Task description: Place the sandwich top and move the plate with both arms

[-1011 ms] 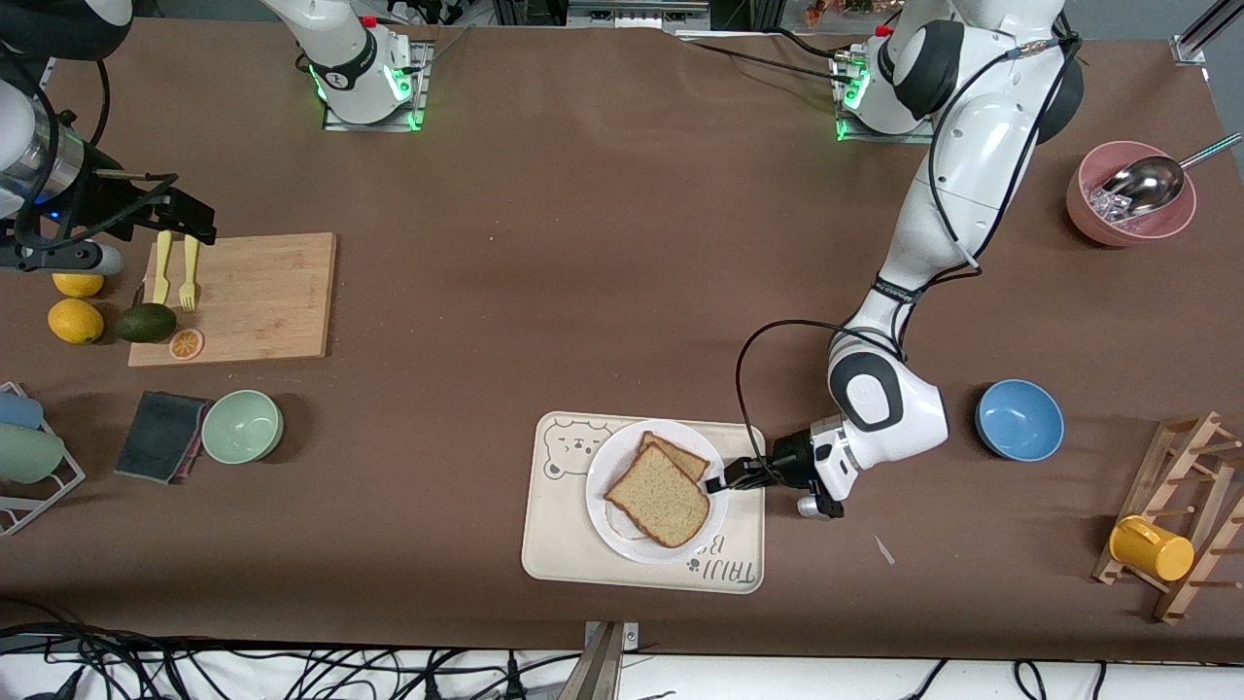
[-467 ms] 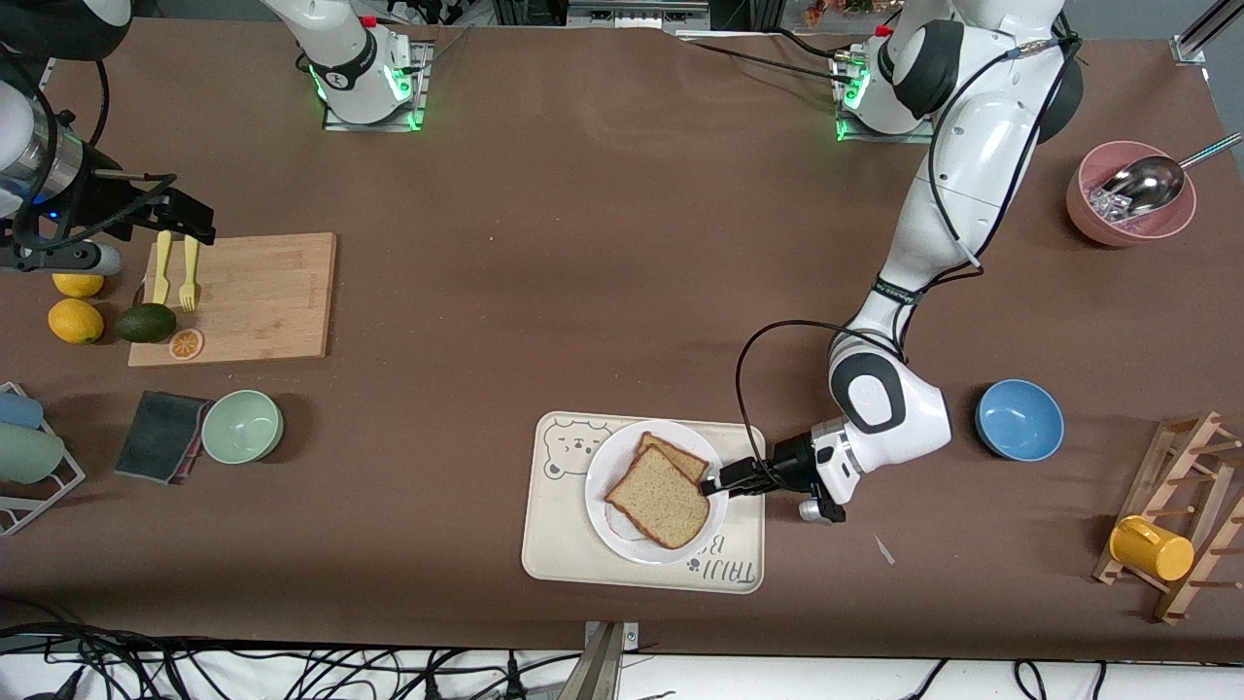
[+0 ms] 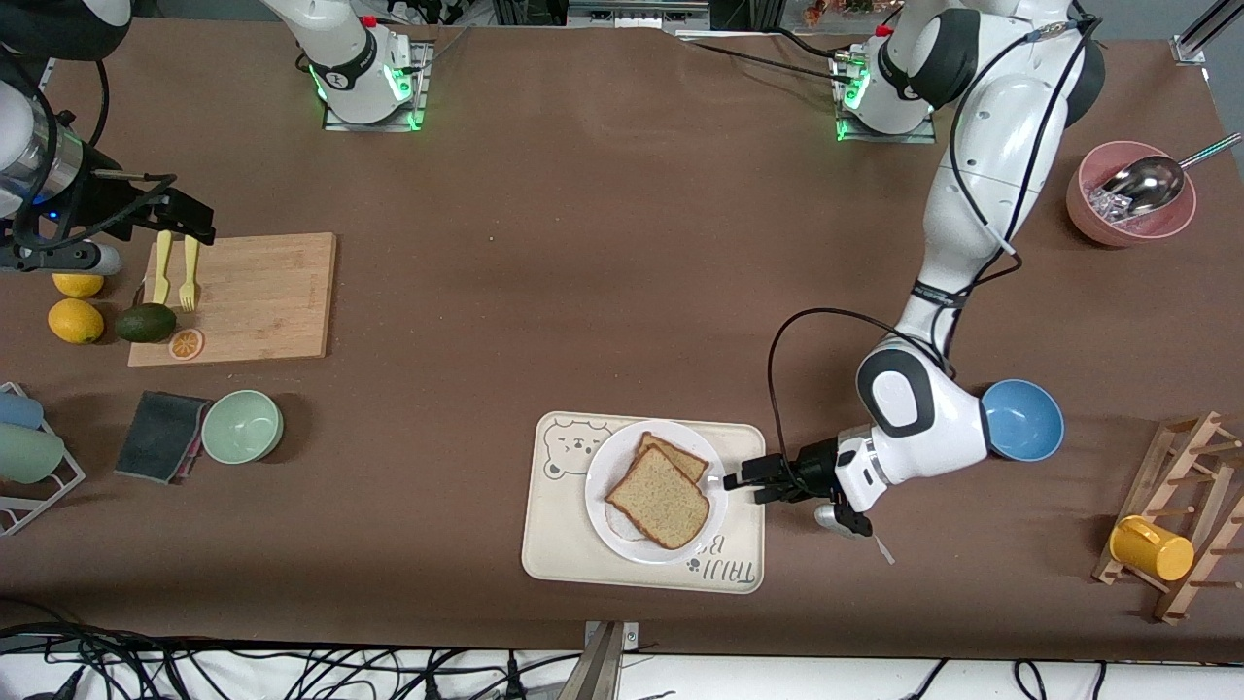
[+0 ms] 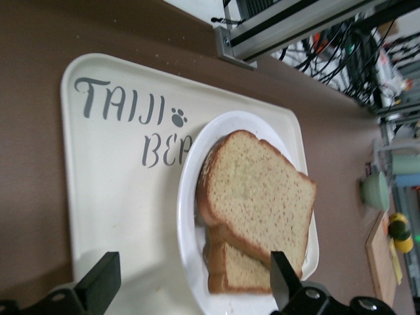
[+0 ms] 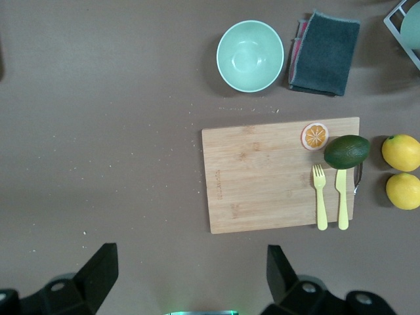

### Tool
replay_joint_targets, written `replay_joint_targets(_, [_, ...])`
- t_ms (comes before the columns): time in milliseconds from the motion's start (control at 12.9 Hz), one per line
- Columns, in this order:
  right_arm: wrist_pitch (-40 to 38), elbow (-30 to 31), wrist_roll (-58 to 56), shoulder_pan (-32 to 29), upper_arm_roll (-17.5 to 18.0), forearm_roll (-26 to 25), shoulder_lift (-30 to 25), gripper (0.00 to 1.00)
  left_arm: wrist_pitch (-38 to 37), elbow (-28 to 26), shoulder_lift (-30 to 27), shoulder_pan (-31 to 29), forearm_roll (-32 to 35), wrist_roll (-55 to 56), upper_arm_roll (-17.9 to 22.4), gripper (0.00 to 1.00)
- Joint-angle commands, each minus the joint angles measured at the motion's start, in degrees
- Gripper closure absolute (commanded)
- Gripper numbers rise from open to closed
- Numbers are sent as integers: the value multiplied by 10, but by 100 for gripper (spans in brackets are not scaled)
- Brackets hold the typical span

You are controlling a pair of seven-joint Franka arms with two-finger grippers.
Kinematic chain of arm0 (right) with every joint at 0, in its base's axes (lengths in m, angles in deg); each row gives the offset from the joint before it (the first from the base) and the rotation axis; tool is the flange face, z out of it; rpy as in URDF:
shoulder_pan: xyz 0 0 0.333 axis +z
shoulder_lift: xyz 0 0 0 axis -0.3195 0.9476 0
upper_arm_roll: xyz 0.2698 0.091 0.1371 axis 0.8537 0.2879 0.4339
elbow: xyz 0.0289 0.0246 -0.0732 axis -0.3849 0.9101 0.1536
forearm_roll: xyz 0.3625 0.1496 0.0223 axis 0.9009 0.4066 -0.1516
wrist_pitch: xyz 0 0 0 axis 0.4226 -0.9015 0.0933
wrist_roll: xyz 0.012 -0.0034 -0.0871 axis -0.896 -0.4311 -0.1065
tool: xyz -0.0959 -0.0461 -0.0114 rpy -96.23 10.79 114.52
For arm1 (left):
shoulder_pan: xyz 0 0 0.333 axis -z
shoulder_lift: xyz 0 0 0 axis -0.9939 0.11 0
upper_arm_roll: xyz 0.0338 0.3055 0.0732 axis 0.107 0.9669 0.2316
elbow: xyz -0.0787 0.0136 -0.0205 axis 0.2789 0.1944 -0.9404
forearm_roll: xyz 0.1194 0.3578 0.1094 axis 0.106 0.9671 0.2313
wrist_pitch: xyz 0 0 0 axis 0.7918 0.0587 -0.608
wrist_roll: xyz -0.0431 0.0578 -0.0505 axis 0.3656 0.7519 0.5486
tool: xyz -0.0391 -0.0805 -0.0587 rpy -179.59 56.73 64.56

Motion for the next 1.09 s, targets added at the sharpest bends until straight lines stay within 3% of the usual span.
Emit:
replay_joint_targets(0, [-8, -8, -3, -4, 1, 4, 2, 0, -72, -24, -65, -23, 129, 70, 6, 0])
replay_joint_targets(156, [-8, -8, -3, -4, 1, 4, 2, 0, -159, -24, -101, -32, 208, 103, 15, 0])
replay_joint_targets(389, [-8, -8, -3, -4, 1, 4, 2, 0, -227, -24, -148, -26, 398, 115, 17, 0])
replay_joint_targets(856, [-8, -8, -4, -4, 1, 4, 2, 0, -418, -24, -275, -30, 545, 185, 20, 0])
replay_joint_targets(1011, [-8, -8, -3, -4, 1, 4, 2, 0, -435, -47, -337, -5, 590, 230, 34, 0])
